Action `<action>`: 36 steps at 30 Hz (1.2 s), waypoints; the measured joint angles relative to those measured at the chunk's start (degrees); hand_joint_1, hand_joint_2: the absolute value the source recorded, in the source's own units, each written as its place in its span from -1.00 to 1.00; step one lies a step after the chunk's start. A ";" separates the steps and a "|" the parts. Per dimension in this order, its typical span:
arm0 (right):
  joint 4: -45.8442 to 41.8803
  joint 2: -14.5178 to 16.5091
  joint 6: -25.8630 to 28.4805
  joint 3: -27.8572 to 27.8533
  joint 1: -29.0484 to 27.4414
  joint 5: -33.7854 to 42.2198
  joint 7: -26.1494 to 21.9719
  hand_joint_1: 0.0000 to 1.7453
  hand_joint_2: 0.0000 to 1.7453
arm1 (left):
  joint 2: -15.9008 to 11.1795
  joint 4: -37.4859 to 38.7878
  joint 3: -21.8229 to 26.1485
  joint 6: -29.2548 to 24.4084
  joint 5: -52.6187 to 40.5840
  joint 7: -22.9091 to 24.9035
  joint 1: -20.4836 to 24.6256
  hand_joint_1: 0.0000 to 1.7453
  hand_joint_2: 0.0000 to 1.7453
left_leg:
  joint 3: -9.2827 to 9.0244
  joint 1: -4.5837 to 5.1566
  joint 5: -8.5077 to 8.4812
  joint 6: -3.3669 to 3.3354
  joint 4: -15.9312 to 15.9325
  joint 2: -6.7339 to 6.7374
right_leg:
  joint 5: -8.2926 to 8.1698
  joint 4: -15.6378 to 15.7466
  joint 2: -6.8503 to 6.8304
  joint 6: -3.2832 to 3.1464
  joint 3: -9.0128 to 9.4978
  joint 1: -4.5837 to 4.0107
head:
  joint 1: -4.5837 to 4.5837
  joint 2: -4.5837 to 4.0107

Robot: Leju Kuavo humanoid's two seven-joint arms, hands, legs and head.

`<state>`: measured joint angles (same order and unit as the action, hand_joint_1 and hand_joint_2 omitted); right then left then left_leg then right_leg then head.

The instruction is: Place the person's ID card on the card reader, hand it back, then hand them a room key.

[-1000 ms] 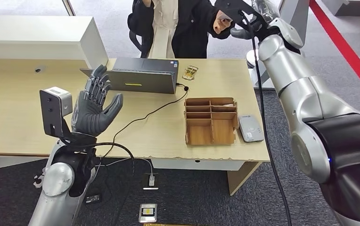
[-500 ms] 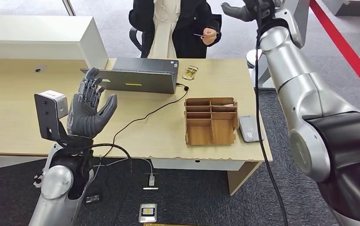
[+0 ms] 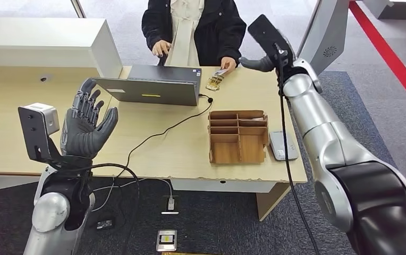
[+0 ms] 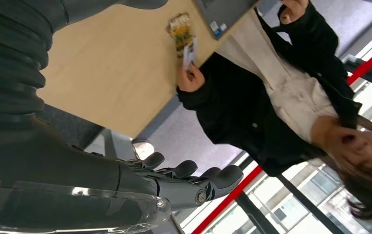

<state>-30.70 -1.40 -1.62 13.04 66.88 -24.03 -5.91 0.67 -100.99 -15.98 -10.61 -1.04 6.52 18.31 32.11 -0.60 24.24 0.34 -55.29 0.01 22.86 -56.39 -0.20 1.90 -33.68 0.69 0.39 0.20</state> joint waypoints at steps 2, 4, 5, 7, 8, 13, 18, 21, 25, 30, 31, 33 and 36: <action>-2.14 -0.24 -0.09 0.80 -3.60 -0.11 0.98 -1.00 1.00 | -0.31 -0.67 0.11 -0.19 0.01 0.49 -0.05 -1.00 1.00 | 0.02 0.04 0.00 0.00 0.00 0.01 | 0.00 -0.01 0.00 0.00 -0.04 0.00 | 0.01 0.00; -3.86 -0.44 -0.39 1.41 -5.84 0.16 1.83 -1.00 1.00 | -0.55 -1.22 0.16 -0.50 0.02 0.72 -0.13 -1.00 1.00 | 0.03 0.04 0.00 0.00 0.00 0.01 | 0.00 -0.02 0.00 0.00 -0.06 0.01 | 0.01 0.00; -4.70 -0.51 -0.58 1.70 -6.69 0.33 2.41 -1.00 1.00 | -0.66 -1.54 0.18 -0.68 0.01 0.95 -0.25 -1.00 1.00 | 0.04 0.03 0.01 0.00 0.01 0.01 | 0.01 -0.02 0.00 0.00 -0.06 0.01 | 0.01 0.00; -6.62 -0.58 -0.69 2.54 -8.59 0.43 3.71 -1.00 1.00 | -0.89 -2.28 0.23 -0.94 -0.11 1.57 -0.69 -1.00 1.00 | 0.04 0.00 0.01 0.00 0.01 0.01 | 0.01 -0.01 0.00 0.00 -0.06 0.01 | -0.01 0.00; -7.69 -0.60 -0.56 3.03 -9.76 0.31 4.40 -1.00 1.00 | -0.99 -2.69 0.27 -0.98 -0.24 1.97 -0.96 -1.00 1.00 | 0.04 -0.01 0.01 0.00 0.01 0.01 | 0.02 -0.01 0.00 0.00 -0.06 0.01 | 0.00 0.00; -13.28 -0.61 -0.02 4.65 -15.54 -1.05 7.45 -1.00 1.00 | -1.26 -4.46 0.57 -0.95 -0.87 3.11 -2.26 -1.00 1.00 | 0.04 -0.01 0.01 0.00 0.02 0.01 | 0.02 -0.01 0.00 0.00 -0.06 0.00 | 0.01 0.00; -17.35 -0.82 -0.02 5.62 -18.07 -1.56 8.47 -1.00 1.00 | -1.28 -5.23 0.84 -0.56 -1.07 3.32 -2.67 -1.00 1.00 | 0.03 0.01 0.01 0.00 0.01 0.01 | 0.02 0.00 0.00 0.00 -0.06 0.01 | 0.01 0.00; -19.45 -1.07 -0.17 5.76 -19.25 -2.11 9.55 -1.00 1.00 | -1.28 -5.26 0.92 0.01 -1.07 3.34 -2.67 -1.00 1.00 | 0.03 0.02 0.01 0.00 0.01 0.01 | 0.02 0.00 0.00 0.00 -0.06 0.01 | -0.01 0.00; -22.32 -1.45 -1.24 5.89 -21.29 -3.08 10.98 -1.00 1.00 | -1.28 -5.29 0.92 0.38 -0.86 3.45 -2.65 -1.00 1.00 | 0.03 0.03 0.01 0.00 0.01 0.02 | 0.02 0.00 0.00 0.00 -0.06 0.01 | 0.01 0.00; -25.17 -1.51 -2.00 6.68 -23.91 -4.25 11.79 -1.00 1.00 | -1.28 -5.56 0.92 0.66 -0.73 3.75 -2.66 -1.00 1.00 | 0.05 0.02 0.01 0.00 0.02 0.01 | 0.02 0.00 0.00 0.00 -0.06 0.01 | 0.01 0.00; -25.58 -1.50 -2.02 6.81 -24.33 -4.32 11.82 -1.00 1.00 | -1.28 -5.62 0.92 0.72 -0.72 3.75 -2.66 -1.00 1.00 | 0.05 0.01 0.01 0.00 0.02 0.01 | 0.02 0.00 0.00 0.00 -0.06 0.01 | 0.00 0.00; -26.24 -1.49 -2.05 6.97 -24.96 -4.36 11.85 -1.00 1.00 | -1.28 -5.69 0.91 0.79 -0.68 3.75 -2.66 -1.00 1.00 | 0.05 0.01 0.01 0.00 0.02 0.01 | 0.02 0.00 0.00 0.00 -0.06 0.01 | 0.00 0.00; -27.43 -1.51 -2.42 7.28 -25.76 -4.64 12.22 -1.00 1.00 | -1.29 -5.69 0.90 0.92 -0.47 3.79 -2.65 -1.00 1.00 | 0.04 0.01 0.01 0.00 0.02 0.01 | 0.02 0.00 0.00 0.00 -0.06 0.01 | 0.00 0.00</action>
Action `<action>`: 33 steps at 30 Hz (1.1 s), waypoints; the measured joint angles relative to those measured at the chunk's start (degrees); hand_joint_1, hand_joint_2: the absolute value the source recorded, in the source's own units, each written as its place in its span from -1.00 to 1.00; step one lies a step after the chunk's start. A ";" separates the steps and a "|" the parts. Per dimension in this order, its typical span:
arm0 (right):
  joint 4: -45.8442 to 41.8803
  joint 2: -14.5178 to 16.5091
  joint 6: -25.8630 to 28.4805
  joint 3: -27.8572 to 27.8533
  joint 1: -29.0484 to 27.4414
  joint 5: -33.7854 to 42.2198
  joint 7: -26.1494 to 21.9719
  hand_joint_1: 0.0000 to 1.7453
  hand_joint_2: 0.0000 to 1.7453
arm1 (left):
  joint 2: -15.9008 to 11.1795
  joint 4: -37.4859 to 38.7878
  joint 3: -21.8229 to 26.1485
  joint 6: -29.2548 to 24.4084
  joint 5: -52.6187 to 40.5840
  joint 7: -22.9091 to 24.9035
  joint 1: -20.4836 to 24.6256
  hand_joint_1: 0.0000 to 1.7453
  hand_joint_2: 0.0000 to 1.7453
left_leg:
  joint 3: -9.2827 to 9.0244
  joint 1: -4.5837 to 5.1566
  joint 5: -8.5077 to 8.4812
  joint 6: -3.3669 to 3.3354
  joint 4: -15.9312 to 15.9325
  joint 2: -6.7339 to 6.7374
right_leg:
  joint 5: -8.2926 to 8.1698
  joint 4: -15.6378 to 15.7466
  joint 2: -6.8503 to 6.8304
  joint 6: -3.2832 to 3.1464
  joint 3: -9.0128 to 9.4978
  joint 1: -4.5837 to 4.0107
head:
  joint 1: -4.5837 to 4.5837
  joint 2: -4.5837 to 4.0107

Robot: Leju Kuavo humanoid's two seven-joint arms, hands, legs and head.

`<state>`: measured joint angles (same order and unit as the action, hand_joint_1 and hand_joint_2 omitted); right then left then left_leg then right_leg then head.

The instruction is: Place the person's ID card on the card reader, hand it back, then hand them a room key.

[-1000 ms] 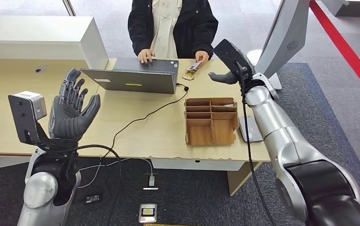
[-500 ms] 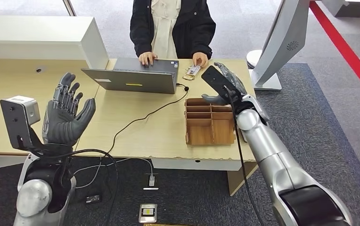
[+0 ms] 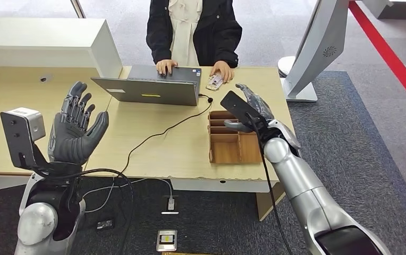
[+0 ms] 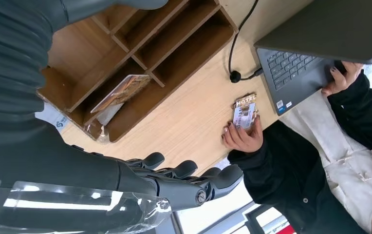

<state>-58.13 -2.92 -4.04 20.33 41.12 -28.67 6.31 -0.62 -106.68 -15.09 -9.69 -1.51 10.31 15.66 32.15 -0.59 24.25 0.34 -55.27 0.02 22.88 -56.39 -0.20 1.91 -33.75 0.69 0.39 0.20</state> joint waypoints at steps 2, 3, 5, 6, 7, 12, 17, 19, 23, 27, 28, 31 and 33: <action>-0.98 -0.02 -0.59 0.38 -0.58 -0.43 0.50 -1.00 1.00 | -0.01 0.00 -0.02 0.11 0.24 0.06 0.01 -1.00 1.00 | 0.00 0.00 0.00 0.00 0.00 0.00 | 0.00 0.00 0.00 0.00 0.00 0.00 | 0.01 0.00; -1.44 -0.02 -0.88 0.59 -0.87 -0.67 0.67 -1.00 1.00 | -0.01 0.00 -0.03 0.16 0.35 0.08 0.01 -1.00 1.00 | 0.00 0.00 0.00 0.00 0.00 0.00 | 0.00 0.00 0.00 0.00 0.00 0.00 | 0.01 0.00; -2.38 0.01 -1.32 1.04 -1.44 -1.24 0.86 -1.00 1.00 | -0.01 0.00 -0.04 0.20 0.55 0.10 0.03 -1.00 1.00 | 0.00 0.00 0.00 0.00 0.00 0.00 | 0.00 0.00 0.00 0.00 0.00 0.00 | 0.01 0.00; -2.82 0.03 -1.48 1.26 -1.70 -1.53 0.94 -1.00 1.00 | -0.01 0.00 -0.05 0.20 0.64 0.11 0.04 -1.00 1.00 | 0.00 0.00 0.00 0.00 0.00 0.00 | 0.00 0.00 0.00 0.00 0.00 0.00 | 0.01 0.00; -3.22 0.05 -1.57 1.50 -1.96 -1.84 1.05 -1.00 1.00 | -0.01 0.00 -0.05 0.20 0.70 0.11 0.06 -1.00 1.00 | 0.00 0.00 0.00 0.00 0.00 0.00 | 0.00 0.00 0.00 0.00 0.00 0.00 | 0.01 0.00; -4.19 0.18 -1.34 2.67 -3.11 -2.86 1.32 -1.00 1.00 | 0.01 0.00 -0.08 0.42 0.83 0.40 0.24 -1.00 1.00 | 0.00 0.00 0.00 0.00 0.00 0.00 | 0.00 0.00 0.00 0.00 0.00 0.00 | 0.00 0.00; -2.82 0.20 3.34 3.42 -2.83 -7.16 -0.66 -1.00 1.00 | 0.03 0.00 -0.10 0.72 0.82 0.58 0.44 -1.00 1.00 | 0.00 0.01 0.00 0.00 0.00 0.00 | 0.00 0.00 0.00 0.00 0.00 0.00 | -0.01 0.00; -1.21 0.19 5.93 3.63 -2.29 -9.46 -1.82 -1.00 1.00 | 0.05 0.00 -0.10 0.90 0.82 0.49 0.53 -1.00 1.00 | 0.00 0.01 0.00 0.00 0.00 0.00 | 0.00 0.00 0.00 0.00 0.00 0.00 | 0.00 0.00; 0.16 0.19 7.67 3.74 -1.86 -10.98 -2.51 -1.00 1.00 | 0.05 0.00 -0.10 1.05 0.83 0.43 0.60 -1.00 1.00 | 0.00 0.01 0.00 0.00 0.00 0.00 | 0.00 0.00 0.00 0.00 0.00 0.00 | -0.02 0.00; 7.01 0.00 14.35 3.84 -0.19 -18.11 -3.38 -1.00 1.00 | 0.08 0.00 -0.20 1.31 0.88 0.04 0.74 -1.00 1.00 | 0.00 0.01 0.00 0.00 0.00 0.00 | 0.00 0.00 0.00 0.00 -0.01 0.00 | 0.00 0.00; 9.88 -0.10 16.78 3.87 0.58 -20.86 -3.47 -1.00 1.00 | 0.08 0.00 -0.26 1.38 0.90 -0.09 0.77 -1.00 1.00 | 0.00 0.01 0.00 0.00 0.00 0.00 | 0.00 0.00 0.00 0.00 -0.02 0.00 | 0.01 0.00; 14.37 -0.46 18.96 3.87 1.85 -23.60 -3.33 -1.00 1.00 | 0.09 0.00 -0.39 1.54 0.92 -0.23 0.77 -1.00 1.00 | 0.01 0.01 0.00 0.00 0.00 0.00 | 0.00 0.01 0.00 0.00 -0.03 0.00 | 0.00 0.00; 16.13 -0.70 19.04 3.86 2.17 -23.85 -3.26 -1.00 1.00 | 0.10 0.00 -0.41 1.58 0.92 -0.23 0.77 -1.00 1.00 | 0.01 0.01 0.00 0.00 0.00 0.00 | 0.00 0.01 0.00 0.00 -0.03 0.00 | 0.01 0.00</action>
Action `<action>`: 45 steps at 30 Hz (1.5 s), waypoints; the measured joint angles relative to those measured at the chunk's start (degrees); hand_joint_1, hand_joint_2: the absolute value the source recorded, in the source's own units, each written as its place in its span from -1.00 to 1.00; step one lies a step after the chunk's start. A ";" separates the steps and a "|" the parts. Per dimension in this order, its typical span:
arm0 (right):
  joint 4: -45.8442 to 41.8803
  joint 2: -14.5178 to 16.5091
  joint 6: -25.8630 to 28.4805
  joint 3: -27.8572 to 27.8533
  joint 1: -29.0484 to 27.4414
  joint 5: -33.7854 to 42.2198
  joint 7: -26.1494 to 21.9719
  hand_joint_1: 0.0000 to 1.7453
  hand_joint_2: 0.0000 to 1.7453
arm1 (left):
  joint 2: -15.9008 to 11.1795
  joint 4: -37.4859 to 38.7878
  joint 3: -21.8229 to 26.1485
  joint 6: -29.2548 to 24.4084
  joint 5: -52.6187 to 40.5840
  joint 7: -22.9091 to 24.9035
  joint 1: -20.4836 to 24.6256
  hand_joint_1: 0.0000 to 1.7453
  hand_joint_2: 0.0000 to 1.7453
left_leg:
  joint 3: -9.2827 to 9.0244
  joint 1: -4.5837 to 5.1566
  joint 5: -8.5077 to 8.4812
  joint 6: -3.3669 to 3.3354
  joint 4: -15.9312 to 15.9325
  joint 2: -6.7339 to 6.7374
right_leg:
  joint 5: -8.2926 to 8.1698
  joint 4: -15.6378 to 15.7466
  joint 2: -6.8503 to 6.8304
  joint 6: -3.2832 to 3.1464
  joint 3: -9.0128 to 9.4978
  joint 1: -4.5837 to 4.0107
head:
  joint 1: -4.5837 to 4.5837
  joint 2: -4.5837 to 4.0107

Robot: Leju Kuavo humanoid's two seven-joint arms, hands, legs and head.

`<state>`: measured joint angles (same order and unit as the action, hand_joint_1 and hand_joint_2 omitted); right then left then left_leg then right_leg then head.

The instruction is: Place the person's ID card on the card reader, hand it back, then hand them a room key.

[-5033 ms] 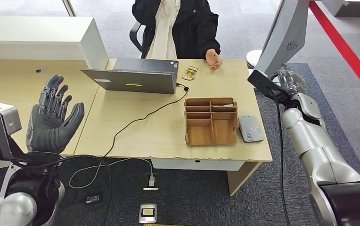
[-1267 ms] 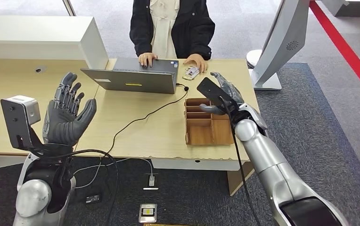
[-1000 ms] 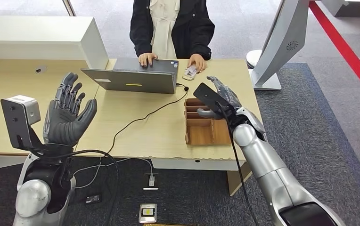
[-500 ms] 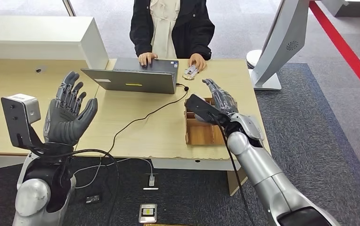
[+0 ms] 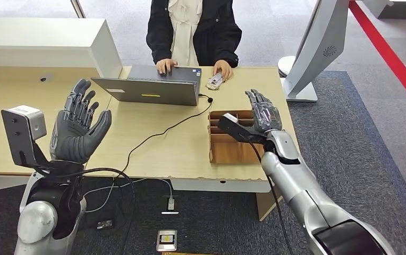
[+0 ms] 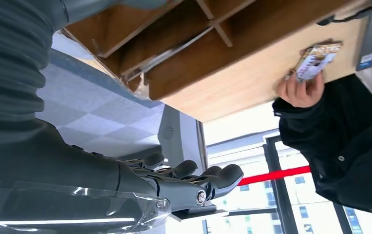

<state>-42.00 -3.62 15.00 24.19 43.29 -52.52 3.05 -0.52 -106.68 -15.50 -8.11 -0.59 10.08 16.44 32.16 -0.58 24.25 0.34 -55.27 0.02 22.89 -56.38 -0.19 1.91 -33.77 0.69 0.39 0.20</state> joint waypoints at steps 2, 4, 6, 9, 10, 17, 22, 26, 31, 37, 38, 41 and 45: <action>1.53 -0.21 0.02 -0.01 0.21 -0.05 0.04 -1.00 1.00 | 0.00 0.00 -0.01 0.00 -0.01 0.00 0.00 -1.00 1.00 | 0.00 0.00 0.00 0.00 0.00 0.01 | 0.00 0.00 0.00 0.00 0.00 0.00 | -0.01 0.00; 2.85 -0.33 0.01 -0.02 0.34 -0.04 0.05 -1.00 1.00 | 0.00 0.00 -0.02 0.00 0.00 0.00 0.00 -1.00 1.00 | 0.00 0.00 0.00 0.00 0.00 0.00 | 0.00 0.00 0.00 0.00 0.00 0.00 | -0.01 0.00; 3.84 -0.39 -0.03 -0.03 0.38 -0.02 0.05 -1.00 1.00 | 0.00 0.00 -0.02 -0.01 0.00 0.00 -0.01 -1.00 1.00 | 0.00 0.00 0.00 0.00 0.00 0.00 | 0.00 0.00 0.00 0.00 0.00 0.00 | 0.00 0.00; 4.82 -0.48 -0.07 -0.04 0.38 0.00 0.05 -1.00 1.00 | 0.00 0.00 -0.02 -0.02 0.00 0.01 -0.02 -1.00 1.00 | 0.00 0.00 0.00 0.00 0.00 0.00 | 0.00 0.00 0.00 0.00 0.00 0.00 | 0.00 0.00; 5.07 -0.50 -0.07 -0.04 0.39 0.00 0.05 -1.00 1.00 | 0.00 0.00 -0.02 -0.02 0.00 0.01 -0.02 -1.00 1.00 | 0.00 0.00 0.00 0.00 0.00 0.00 | 0.00 -0.01 0.00 0.00 0.00 0.00 | 0.00 0.00; 6.53 -0.55 -0.16 -0.08 0.43 0.00 0.08 -1.00 1.00 | 0.00 -0.03 -0.07 -0.15 0.16 0.17 -0.12 -1.00 1.00 | 0.00 0.00 0.00 0.00 0.00 0.00 | 0.00 -0.01 0.00 0.00 0.01 0.00 | 0.00 0.00; 7.03 -0.80 -0.28 -0.16 0.41 -0.01 0.27 -1.00 1.00 | -0.02 -0.16 -0.44 -0.18 0.32 0.21 -0.45 -1.00 1.00 | 0.00 0.00 0.00 0.00 0.00 0.00 | 0.00 0.00 0.00 0.00 0.00 0.00 | -0.01 0.00; 7.03 -0.91 -0.35 -0.32 0.40 -0.03 0.20 -1.00 1.00 | -0.02 -0.38 -0.71 -0.30 0.39 0.26 -0.48 -1.00 1.00 | 0.00 0.00 0.00 0.00 0.00 0.01 | 0.00 0.00 0.00 0.00 0.00 0.00 | 0.00 0.00; 6.98 -0.89 -0.37 -0.49 0.56 -0.19 -0.18 -1.00 1.00 | -0.02 -0.46 -0.94 -0.37 0.41 0.23 -0.48 -1.00 1.00 | 0.00 0.00 0.00 0.00 0.00 0.00 | 0.00 -0.01 0.00 0.00 0.01 0.00 | 0.00 0.00; 6.99 -0.49 -0.51 -0.50 1.87 -0.44 -0.57 -1.00 1.00 | -0.02 -0.46 -0.98 -0.95 0.29 -0.05 -0.47 -1.00 1.00 | -0.01 0.00 0.00 0.00 0.00 0.01 | 0.00 -0.02 0.00 0.00 0.01 0.00 | 0.00 0.00; 6.99 -0.34 -0.52 -0.50 2.19 -0.46 -0.68 -1.00 1.00 | -0.02 -0.46 -0.98 -1.04 0.25 -0.09 -0.47 -1.00 1.00 | -0.01 0.00 0.00 0.00 0.00 0.01 | 0.00 -0.02 0.00 0.00 0.00 0.00 | 0.00 0.00; 7.04 0.19 -0.53 -0.50 3.00 -0.50 -1.07 -1.00 1.00 | -0.02 -0.45 -0.98 -1.20 0.15 -0.22 -0.46 -1.00 1.00 | 0.00 0.00 0.00 0.00 0.00 0.01 | 0.00 -0.02 0.00 0.00 0.00 0.00 | 0.00 0.00; 7.28 0.92 -0.61 -0.50 3.92 -0.54 -1.36 -1.00 1.00 | -0.01 -0.45 -0.98 -1.21 0.08 -0.28 -0.44 -1.00 1.00 | 0.00 0.00 0.00 0.00 0.00 0.01 | 0.00 -0.02 0.00 0.00 0.00 0.00 | 0.00 0.00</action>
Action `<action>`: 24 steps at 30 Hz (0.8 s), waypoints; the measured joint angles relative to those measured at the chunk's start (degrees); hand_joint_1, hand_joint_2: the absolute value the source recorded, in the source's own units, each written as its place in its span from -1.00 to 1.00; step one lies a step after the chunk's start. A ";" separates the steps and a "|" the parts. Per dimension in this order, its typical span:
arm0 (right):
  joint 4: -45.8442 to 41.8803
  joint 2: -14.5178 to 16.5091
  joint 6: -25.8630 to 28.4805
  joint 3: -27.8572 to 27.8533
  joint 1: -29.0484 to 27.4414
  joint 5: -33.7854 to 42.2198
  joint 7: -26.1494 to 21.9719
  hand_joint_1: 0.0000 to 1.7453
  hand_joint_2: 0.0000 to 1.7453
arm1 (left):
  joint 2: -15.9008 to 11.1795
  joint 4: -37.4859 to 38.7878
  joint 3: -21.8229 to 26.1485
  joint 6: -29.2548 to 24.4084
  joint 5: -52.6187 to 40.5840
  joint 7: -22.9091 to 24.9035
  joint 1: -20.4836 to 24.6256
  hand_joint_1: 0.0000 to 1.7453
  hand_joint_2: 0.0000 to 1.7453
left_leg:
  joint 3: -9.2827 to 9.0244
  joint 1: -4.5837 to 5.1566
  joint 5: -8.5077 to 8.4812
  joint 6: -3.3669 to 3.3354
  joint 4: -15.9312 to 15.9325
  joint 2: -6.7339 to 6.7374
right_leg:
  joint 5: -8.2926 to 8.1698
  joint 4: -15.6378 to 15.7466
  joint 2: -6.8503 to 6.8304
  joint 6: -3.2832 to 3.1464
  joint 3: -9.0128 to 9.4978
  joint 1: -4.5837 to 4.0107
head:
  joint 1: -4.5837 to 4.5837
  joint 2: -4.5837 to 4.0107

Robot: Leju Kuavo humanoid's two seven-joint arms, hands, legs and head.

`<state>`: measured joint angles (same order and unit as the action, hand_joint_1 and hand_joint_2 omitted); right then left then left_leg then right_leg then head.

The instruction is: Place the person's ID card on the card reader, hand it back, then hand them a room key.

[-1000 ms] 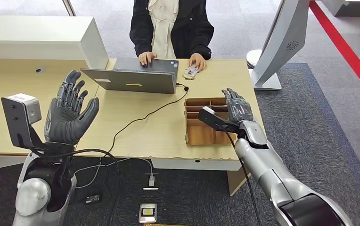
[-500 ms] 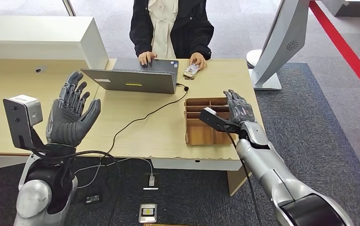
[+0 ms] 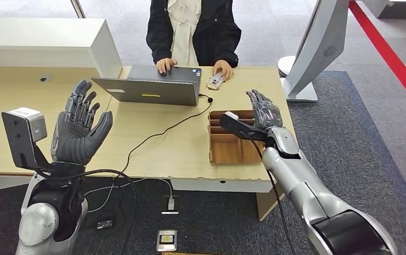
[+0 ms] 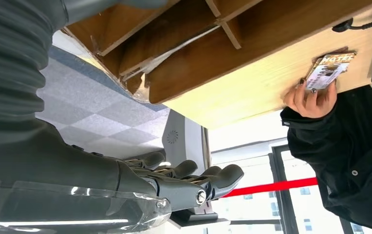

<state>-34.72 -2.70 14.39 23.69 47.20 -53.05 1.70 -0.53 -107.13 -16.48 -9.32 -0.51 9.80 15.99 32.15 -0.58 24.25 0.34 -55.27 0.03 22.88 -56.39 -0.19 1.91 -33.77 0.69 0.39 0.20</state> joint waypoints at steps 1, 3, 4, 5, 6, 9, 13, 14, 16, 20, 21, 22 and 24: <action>0.09 0.17 -0.04 0.00 0.24 -0.01 -0.03 -1.00 1.00 | 0.00 0.01 -0.01 -0.01 -0.01 -0.01 0.00 -1.00 1.00 | 0.00 0.00 0.00 0.00 0.00 0.00 | 0.00 0.00 0.00 0.00 0.00 0.00 | 0.00 0.00; 0.38 0.54 -0.09 0.00 0.73 -0.02 -0.05 -1.00 1.00 | 0.01 0.01 -0.02 -0.01 -0.06 -0.01 0.02 -1.00 1.00 | 0.00 0.00 0.00 0.00 0.00 0.00 | 0.00 0.00 0.00 0.00 -0.01 0.00 | 0.00 0.00; 0.57 0.68 -0.13 0.00 0.95 -0.02 -0.06 -1.00 1.00 | 0.01 0.01 -0.02 -0.02 -0.09 -0.01 0.02 -1.00 1.00 | 0.00 0.00 0.00 0.00 0.00 0.00 | 0.00 0.00 0.00 0.00 -0.01 0.00 | 0.00 0.00; 0.72 0.82 -0.16 0.00 1.14 -0.02 -0.06 -1.00 1.00 | 0.01 0.01 -0.02 -0.02 -0.12 -0.01 0.03 -1.00 1.00 | 0.00 0.00 0.00 0.00 0.00 0.00 | 0.00 0.00 0.00 0.00 -0.01 0.00 | 0.00 0.00; 0.83 0.94 -0.20 0.00 1.26 -0.03 -0.07 -1.00 1.00 | 0.01 0.01 -0.02 -0.04 -0.14 -0.01 0.02 -1.00 1.00 | 0.00 0.00 0.00 0.00 0.00 0.00 | 0.00 0.00 0.00 0.00 0.00 0.00 | 0.00 0.00; 0.92 1.24 -0.34 0.00 1.34 -0.13 -0.11 -1.00 1.00 | 0.00 0.01 -0.02 -0.20 -0.23 -0.03 0.00 -1.00 1.00 | 0.00 0.00 0.00 0.00 0.00 0.00 | 0.00 0.00 0.00 0.00 0.00 0.00 | 0.00 0.00; 1.18 1.51 -0.56 0.00 1.42 -0.29 -0.15 -1.00 1.00 | -0.01 -0.01 -0.02 -0.49 -0.36 -0.02 -0.04 -1.00 1.00 | 0.01 0.00 0.00 0.00 0.00 -0.01 | 0.00 0.00 0.00 0.00 0.00 0.00 | -0.01 0.00; 1.19 1.56 -0.64 0.00 1.42 -0.32 -0.15 -1.00 1.00 | -0.02 -0.01 -0.02 -0.55 -0.39 0.00 -0.05 -1.00 1.00 | 0.01 0.00 0.00 0.00 0.00 -0.01 | 0.00 0.00 0.00 0.00 0.00 0.00 | -0.01 0.00; 1.27 1.66 -0.95 0.00 1.43 -0.43 -0.15 -1.00 1.00 | -0.02 -0.02 -0.02 -0.67 -0.48 0.06 -0.06 -1.00 1.00 | 0.01 0.00 0.00 0.00 0.00 0.00 | 0.00 0.00 0.00 0.00 0.00 0.00 | -0.01 0.00; 1.63 1.69 -1.65 0.00 1.43 -0.64 -0.04 -1.00 1.00 | -0.02 -0.10 -0.02 -0.71 -0.69 0.24 -0.22 -1.00 1.00 | 0.01 0.00 0.00 0.00 0.00 -0.01 | 0.00 0.00 0.00 0.00 0.00 0.00 | -0.01 0.00; 1.72 1.68 -1.75 0.00 1.43 -0.67 0.02 -1.00 1.00 | -0.02 -0.14 -0.02 -0.71 -0.78 0.32 -0.27 -1.00 1.00 | 0.01 0.00 0.00 0.00 0.00 -0.01 | 0.00 0.00 0.00 0.00 0.00 0.00 | 0.00 0.00; 1.81 1.67 -1.81 0.00 1.43 -0.67 0.10 -1.00 1.00 | -0.02 -0.18 -0.02 -0.71 -0.86 0.39 -0.30 -1.00 1.00 | 0.01 0.00 0.00 0.00 0.00 -0.01 | 0.00 0.00 0.00 0.00 0.00 0.00 | 0.00 0.00; 1.99 1.64 -1.87 0.00 1.43 -0.66 0.18 -1.00 1.00 | -0.02 -0.32 -0.02 -0.71 -1.07 0.53 -0.34 -1.00 1.00 | 0.01 0.00 0.00 0.00 0.00 0.00 | 0.00 0.00 0.00 0.00 0.00 0.00 | -0.01 0.00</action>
<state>-32.73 -1.06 12.51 23.69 48.64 -53.71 1.88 -0.55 -107.45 -16.50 -10.03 -1.58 10.33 15.65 32.16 -0.58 24.25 0.34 -55.27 0.03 22.88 -56.39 -0.19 1.91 -33.77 0.69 0.39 0.20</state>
